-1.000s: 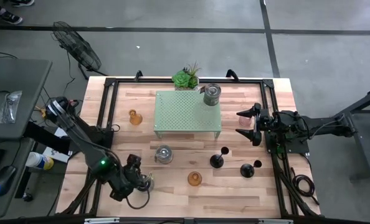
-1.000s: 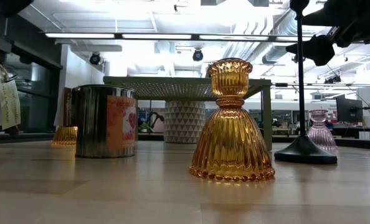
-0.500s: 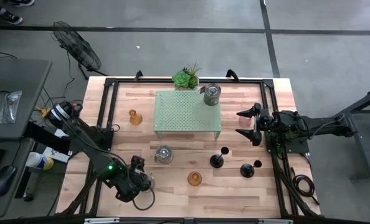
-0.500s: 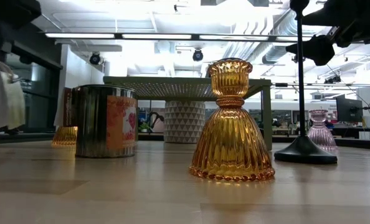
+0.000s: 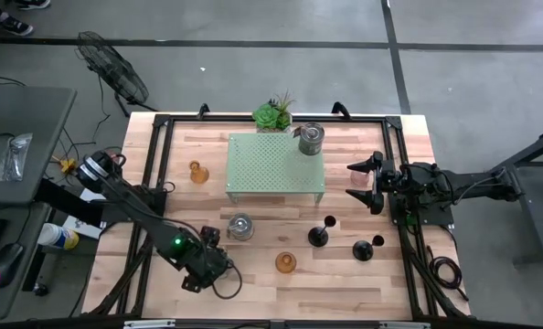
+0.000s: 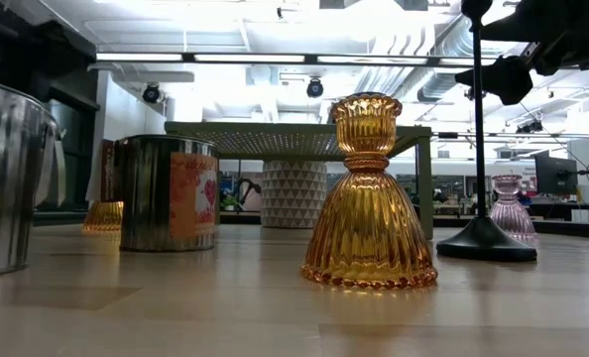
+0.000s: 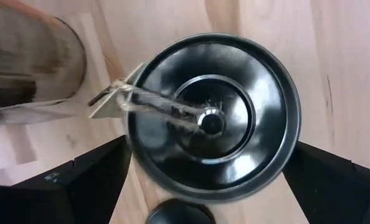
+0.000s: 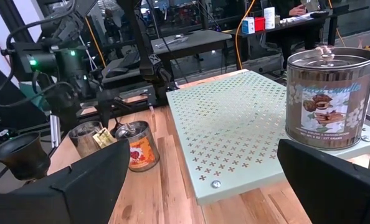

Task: Pick & Place candle stick holders
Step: Put the bottom silver scented candle on the shelf

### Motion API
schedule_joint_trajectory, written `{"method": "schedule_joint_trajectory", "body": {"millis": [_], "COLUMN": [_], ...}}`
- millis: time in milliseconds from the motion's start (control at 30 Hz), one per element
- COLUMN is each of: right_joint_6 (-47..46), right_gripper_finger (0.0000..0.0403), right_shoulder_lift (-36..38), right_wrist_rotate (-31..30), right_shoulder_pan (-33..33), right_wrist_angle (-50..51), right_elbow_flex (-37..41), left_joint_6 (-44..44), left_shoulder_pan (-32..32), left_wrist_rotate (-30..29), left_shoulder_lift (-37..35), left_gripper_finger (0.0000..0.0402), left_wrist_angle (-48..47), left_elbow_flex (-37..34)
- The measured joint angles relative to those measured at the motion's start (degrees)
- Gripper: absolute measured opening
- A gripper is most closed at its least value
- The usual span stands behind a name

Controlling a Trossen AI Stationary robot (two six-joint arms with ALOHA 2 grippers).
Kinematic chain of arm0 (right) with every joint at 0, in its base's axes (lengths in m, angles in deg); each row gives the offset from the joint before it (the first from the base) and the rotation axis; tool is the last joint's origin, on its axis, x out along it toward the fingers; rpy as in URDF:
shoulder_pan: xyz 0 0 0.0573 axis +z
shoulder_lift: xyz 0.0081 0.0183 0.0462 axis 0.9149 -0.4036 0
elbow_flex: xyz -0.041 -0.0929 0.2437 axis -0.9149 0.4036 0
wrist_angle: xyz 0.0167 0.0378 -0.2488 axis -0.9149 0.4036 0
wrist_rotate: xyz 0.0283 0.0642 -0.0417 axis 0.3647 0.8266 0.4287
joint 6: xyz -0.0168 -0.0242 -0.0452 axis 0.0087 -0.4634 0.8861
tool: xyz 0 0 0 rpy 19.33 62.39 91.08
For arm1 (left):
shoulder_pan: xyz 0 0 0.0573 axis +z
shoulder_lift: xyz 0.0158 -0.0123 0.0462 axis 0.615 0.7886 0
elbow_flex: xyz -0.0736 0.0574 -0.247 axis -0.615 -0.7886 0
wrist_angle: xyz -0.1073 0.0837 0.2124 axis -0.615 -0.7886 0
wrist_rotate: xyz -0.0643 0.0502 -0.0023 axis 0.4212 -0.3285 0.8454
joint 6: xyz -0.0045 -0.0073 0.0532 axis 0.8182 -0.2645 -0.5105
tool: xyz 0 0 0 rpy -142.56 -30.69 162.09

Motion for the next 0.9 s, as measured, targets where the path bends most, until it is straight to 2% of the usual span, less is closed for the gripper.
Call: {"method": "schedule_joint_trajectory", "body": {"millis": [167,600,900], "right_joint_6": [0.0,0.0,0.0], "right_gripper_finger": [0.04,0.04,0.04], "right_shoulder_lift": [0.0,0.0,0.0], "right_wrist_rotate": [0.0,0.0,0.0], "right_shoulder_pan": [0.0,0.0,0.0], "right_wrist_angle": [0.0,0.0,0.0], "right_elbow_flex": [0.0,0.0,0.0], "left_joint_6": [-0.1,1.6,6.7], "left_shoulder_pan": [1.2,1.9,3.9], "left_wrist_rotate": [2.4,1.1,0.8], "left_shoulder_lift": [1.3,1.4,1.4], "left_gripper_finger": [0.0388,0.0388,0.0388], "left_wrist_angle": [1.7,5.7,7.5], "left_elbow_flex": [0.0,0.0,0.0]}}
